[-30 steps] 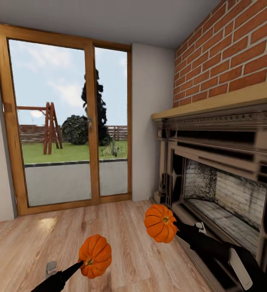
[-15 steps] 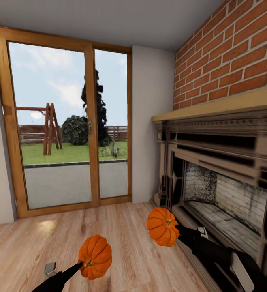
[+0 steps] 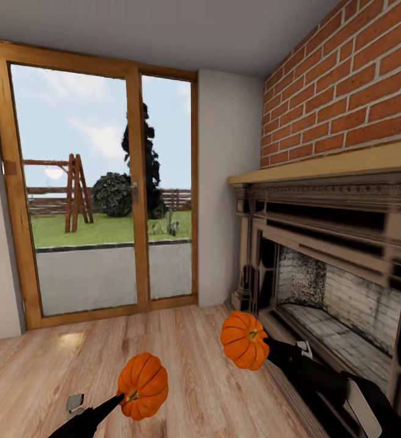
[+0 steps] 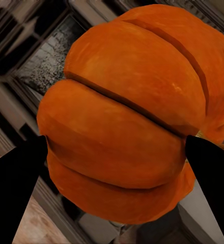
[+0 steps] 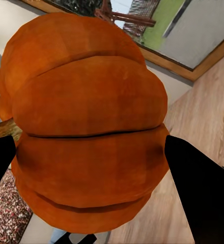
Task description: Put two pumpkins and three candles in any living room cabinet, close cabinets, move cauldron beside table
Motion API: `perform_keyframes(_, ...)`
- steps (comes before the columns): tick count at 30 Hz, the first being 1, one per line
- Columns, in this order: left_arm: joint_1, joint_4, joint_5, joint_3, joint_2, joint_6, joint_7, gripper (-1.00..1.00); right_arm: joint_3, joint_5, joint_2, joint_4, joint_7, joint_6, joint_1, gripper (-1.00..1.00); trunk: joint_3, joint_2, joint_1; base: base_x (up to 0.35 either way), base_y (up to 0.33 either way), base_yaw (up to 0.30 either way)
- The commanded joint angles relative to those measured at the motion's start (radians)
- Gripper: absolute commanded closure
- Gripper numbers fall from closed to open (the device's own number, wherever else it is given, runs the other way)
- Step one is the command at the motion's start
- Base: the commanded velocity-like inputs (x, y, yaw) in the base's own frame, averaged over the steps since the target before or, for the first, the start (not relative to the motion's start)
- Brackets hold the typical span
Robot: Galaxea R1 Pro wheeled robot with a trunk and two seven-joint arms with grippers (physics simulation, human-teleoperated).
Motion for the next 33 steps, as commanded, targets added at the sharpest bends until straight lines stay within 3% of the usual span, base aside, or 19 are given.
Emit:
perform_keyframes(1,-0.001,0.001,0.010,-0.006,0.002,0.011,-0.001,1.00,-0.001,-0.001,0.000,0.001,0.002,0.005,-0.001,1.00,0.000,0.007,-0.004,0.000,0.000,0.000)
perform_keyframes(33,0.001,-0.001,0.012,-0.006,0.016,0.011,-0.036,1.00,-0.001,0.001,0.008,0.006,0.002,0.005,-0.001,1.00,0.049,0.231,-0.127,0.000,0.000,0.000)
